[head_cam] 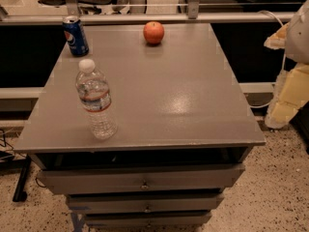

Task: Knock water bottle over

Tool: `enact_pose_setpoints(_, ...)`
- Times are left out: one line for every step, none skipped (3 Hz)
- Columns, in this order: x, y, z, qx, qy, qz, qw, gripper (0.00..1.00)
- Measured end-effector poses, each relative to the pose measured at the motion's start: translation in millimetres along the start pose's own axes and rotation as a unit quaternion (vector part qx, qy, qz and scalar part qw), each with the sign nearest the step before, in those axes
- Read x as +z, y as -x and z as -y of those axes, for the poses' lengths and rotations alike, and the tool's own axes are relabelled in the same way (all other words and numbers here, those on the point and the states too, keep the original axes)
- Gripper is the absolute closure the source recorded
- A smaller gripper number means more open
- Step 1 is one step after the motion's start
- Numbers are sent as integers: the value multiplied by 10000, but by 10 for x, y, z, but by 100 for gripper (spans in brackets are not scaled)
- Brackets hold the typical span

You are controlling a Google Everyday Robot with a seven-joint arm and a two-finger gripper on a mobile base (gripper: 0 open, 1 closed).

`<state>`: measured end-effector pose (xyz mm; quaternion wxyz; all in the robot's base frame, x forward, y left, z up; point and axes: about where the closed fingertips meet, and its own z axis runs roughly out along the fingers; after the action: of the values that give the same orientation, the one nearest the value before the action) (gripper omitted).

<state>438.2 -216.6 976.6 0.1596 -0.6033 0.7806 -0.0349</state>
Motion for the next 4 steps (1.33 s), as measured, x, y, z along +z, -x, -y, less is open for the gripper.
enact_pose_setpoints(-4,13,2,1,-25,26,10000,0)
enact_pose_setpoints(174,186,-51,20,71,411,9991,0)
enact_pose_setpoints(558,818,-189,-11,339,1449,9889,0)
enact_pose_setpoints(759,1509,-349,-75,630,2474,9668,0)
